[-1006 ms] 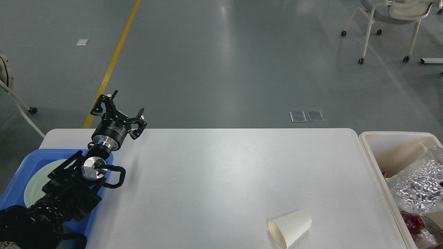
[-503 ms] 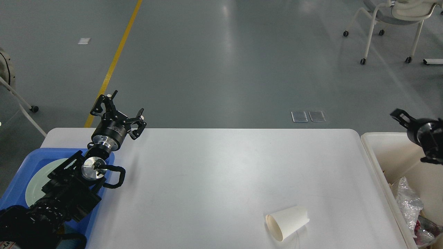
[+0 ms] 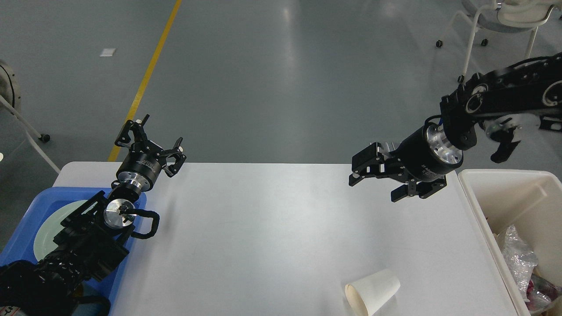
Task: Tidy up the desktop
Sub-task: 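Bring the right gripper down to the white paper cup and grasp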
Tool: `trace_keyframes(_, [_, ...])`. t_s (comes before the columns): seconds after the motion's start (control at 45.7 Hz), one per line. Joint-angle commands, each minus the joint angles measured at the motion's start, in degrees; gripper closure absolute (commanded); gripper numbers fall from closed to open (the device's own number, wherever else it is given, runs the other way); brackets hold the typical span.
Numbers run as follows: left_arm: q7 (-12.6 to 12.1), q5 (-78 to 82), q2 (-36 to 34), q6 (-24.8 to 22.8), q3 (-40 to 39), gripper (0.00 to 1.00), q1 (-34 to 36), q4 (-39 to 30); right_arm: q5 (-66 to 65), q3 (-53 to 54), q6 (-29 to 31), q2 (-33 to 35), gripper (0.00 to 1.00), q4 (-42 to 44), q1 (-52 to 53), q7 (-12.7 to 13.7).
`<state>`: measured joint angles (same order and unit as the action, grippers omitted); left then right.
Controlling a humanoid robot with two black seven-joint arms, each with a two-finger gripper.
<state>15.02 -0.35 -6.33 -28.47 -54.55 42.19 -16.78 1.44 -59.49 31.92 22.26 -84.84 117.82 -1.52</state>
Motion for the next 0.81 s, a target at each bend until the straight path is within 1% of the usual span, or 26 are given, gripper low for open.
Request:
trace_keyframes(0.0, [-0.1, 0.0, 0.0, 0.0, 0.0, 0.02, 0.0, 0.0, -0.8, -2.6, -2.3, 0.1, 0.00, -0.2, -2.1, 0.0])
trace_keyframes(0.088, [0.0, 0.0, 0.0, 0.0, 0.0, 0.02, 0.0, 0.0, -1.1, -4.8, -4.9, 2.9, 0.00, 4.0, -9.3, 0.0])
trace_keyframes(0.175, [-0.1, 0.0, 0.0, 0.0, 0.0, 0.02, 0.0, 0.0, -1.3, -5.4, -7.1, 7.5, 0.00, 7.3, -17.5, -0.1])
trace_keyframes(0.284, [0.0, 0.0, 0.0, 0.0, 0.0, 0.02, 0.0, 0.0, -1.8, -3.9, -8.0, 12.6, 0.00, 7.9, -26.4, -0.3])
trace_keyframes(0.394, [-0.1, 0.0, 0.0, 0.0, 0.0, 0.02, 0.0, 0.0, -1.7, 1.1, -8.2, 15.7, 0.00, 7.9, -32.4, -1.8])
trace_keyframes(0.547, [0.0, 0.0, 0.0, 0.0, 0.0, 0.02, 0.0, 0.0, -0.8, 5.6, -8.3, 17.0, 0.00, 7.5, -37.8, -1.9])
trace_keyframes(0.656, [-0.1, 0.0, 0.0, 0.0, 0.0, 0.02, 0.0, 0.0, 1.0, 9.4, -9.0, 17.0, 0.00, 5.5, -41.4, -2.0])
trace_keyframes(0.788, [0.0, 0.0, 0.0, 0.0, 0.0, 0.02, 0.0, 0.0, 5.0, 14.4, -10.4, 15.5, 0.00, 5.9, -46.1, -1.9])
